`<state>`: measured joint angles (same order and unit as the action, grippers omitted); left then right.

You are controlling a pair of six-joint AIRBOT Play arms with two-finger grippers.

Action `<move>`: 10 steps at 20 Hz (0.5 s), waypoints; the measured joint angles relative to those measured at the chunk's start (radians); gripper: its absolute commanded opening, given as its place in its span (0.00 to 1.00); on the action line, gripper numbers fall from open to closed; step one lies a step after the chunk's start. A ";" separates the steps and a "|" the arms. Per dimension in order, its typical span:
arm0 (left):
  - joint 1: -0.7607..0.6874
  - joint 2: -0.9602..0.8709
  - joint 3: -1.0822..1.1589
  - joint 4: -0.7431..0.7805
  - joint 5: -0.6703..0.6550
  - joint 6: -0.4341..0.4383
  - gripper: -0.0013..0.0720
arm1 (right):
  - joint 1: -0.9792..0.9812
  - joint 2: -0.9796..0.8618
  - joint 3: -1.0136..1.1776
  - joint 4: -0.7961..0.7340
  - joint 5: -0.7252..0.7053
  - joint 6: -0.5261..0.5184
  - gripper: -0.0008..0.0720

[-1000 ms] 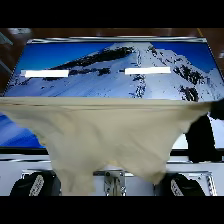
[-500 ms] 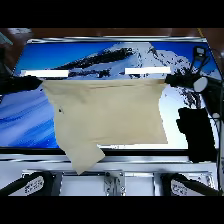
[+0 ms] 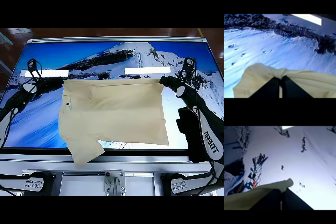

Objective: Fold the shirts.

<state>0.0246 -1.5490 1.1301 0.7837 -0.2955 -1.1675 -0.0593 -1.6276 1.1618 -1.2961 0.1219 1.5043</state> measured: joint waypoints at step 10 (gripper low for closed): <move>0.050 -0.043 0.000 -0.011 -0.178 0.031 0.07 | -0.006 0.006 0.000 0.003 0.237 0.000 0.09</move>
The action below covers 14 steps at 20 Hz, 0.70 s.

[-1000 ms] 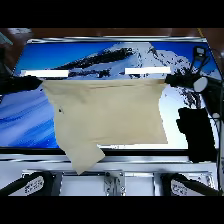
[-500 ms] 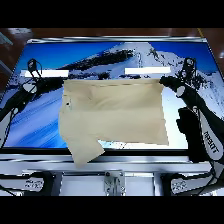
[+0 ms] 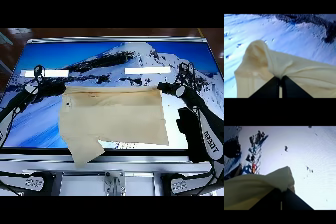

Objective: Fold the shirts.

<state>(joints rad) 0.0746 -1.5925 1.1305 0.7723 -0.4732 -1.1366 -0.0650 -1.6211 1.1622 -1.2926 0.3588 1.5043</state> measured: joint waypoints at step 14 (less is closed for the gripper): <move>0.093 -0.008 0.000 0.108 -0.468 -0.147 0.07 | -0.008 0.046 0.000 -0.208 0.410 0.111 0.09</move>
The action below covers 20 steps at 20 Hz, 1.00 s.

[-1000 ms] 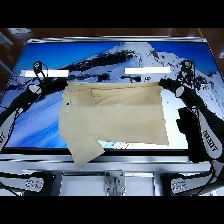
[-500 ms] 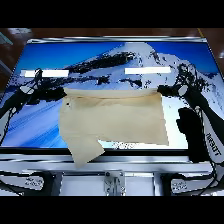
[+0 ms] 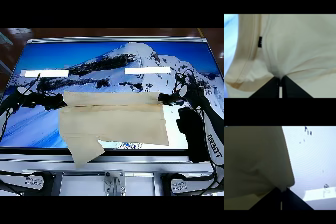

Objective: Fold the shirts.

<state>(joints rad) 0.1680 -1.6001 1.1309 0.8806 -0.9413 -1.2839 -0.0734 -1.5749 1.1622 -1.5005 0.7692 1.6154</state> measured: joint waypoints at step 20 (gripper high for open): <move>0.200 0.066 0.240 0.155 -0.404 -0.130 0.71 | -0.049 0.308 0.002 -0.282 0.274 -0.019 0.78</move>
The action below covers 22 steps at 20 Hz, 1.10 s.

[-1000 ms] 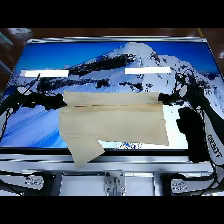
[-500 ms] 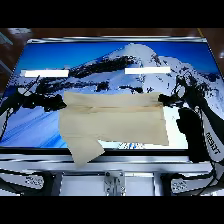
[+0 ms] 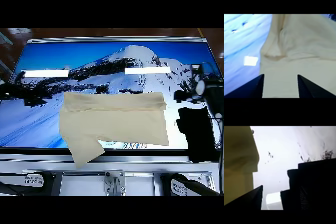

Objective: Fold the shirts.

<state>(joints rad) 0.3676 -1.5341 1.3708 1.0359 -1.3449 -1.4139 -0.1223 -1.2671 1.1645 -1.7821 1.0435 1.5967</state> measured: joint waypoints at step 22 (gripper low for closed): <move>-0.008 0.255 -0.910 -0.214 0.188 0.207 0.66 | -0.456 0.116 -0.140 0.573 0.244 -0.269 0.84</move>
<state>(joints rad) 0.3595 -1.2789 0.4610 0.8215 -1.1568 -1.2068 -0.5785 -1.1511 1.0241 -1.2091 1.2873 1.3281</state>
